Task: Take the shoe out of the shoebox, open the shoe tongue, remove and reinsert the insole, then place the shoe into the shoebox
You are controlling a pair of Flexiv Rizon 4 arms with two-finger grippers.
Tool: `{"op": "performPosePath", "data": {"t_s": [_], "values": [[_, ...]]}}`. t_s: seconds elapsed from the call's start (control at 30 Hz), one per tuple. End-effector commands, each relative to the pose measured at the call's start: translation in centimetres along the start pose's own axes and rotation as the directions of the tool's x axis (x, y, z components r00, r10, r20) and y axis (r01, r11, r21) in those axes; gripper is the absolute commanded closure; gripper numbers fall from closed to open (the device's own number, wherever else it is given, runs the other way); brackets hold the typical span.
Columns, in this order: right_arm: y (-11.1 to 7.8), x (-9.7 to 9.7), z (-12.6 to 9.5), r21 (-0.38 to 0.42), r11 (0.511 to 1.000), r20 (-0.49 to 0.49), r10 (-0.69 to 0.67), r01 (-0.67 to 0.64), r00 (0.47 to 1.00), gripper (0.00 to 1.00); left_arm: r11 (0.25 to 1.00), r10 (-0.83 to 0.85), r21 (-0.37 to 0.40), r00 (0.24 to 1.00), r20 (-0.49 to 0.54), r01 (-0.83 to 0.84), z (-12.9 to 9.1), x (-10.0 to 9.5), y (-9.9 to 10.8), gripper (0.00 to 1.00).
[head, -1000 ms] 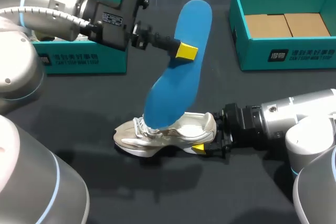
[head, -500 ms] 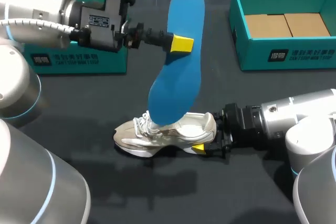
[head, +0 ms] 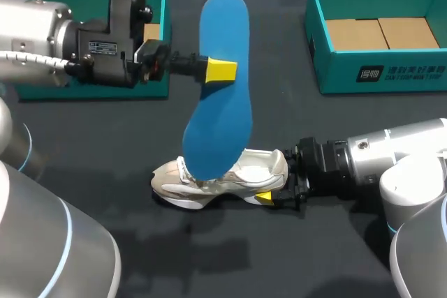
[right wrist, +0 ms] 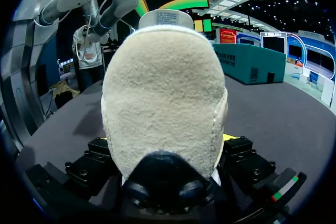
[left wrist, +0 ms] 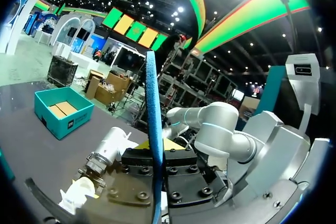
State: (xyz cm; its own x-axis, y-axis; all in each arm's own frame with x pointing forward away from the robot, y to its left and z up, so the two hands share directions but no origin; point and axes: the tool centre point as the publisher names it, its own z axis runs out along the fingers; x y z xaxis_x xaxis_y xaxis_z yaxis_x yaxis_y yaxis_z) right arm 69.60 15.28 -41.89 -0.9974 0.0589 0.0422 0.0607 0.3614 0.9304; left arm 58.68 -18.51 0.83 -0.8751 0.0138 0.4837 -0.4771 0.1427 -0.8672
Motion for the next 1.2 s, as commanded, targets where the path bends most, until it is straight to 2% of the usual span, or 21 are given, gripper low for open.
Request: {"op": "performPosePath", "data": {"t_s": [0.03,0.3,1.2], "values": [[-0.15,-0.01,0.18,0.003,1.000,0.001,0.001,-0.001,1.000,1.00,1.000,0.002,-0.007,1.000,0.008,-0.002,-0.42,0.31,-0.11,1.00],[-0.15,-0.01,0.18,0.003,1.000,0.001,0.001,-0.001,1.000,1.00,1.000,-0.012,0.002,1.000,0.026,0.011,-1.07,-0.53,-0.52,1.00],[-0.15,-0.01,0.18,0.003,1.000,0.001,0.001,-0.001,1.000,1.00,1.000,-0.012,0.002,1.000,0.026,0.011,-1.07,-0.53,-0.52,1.00]]}}
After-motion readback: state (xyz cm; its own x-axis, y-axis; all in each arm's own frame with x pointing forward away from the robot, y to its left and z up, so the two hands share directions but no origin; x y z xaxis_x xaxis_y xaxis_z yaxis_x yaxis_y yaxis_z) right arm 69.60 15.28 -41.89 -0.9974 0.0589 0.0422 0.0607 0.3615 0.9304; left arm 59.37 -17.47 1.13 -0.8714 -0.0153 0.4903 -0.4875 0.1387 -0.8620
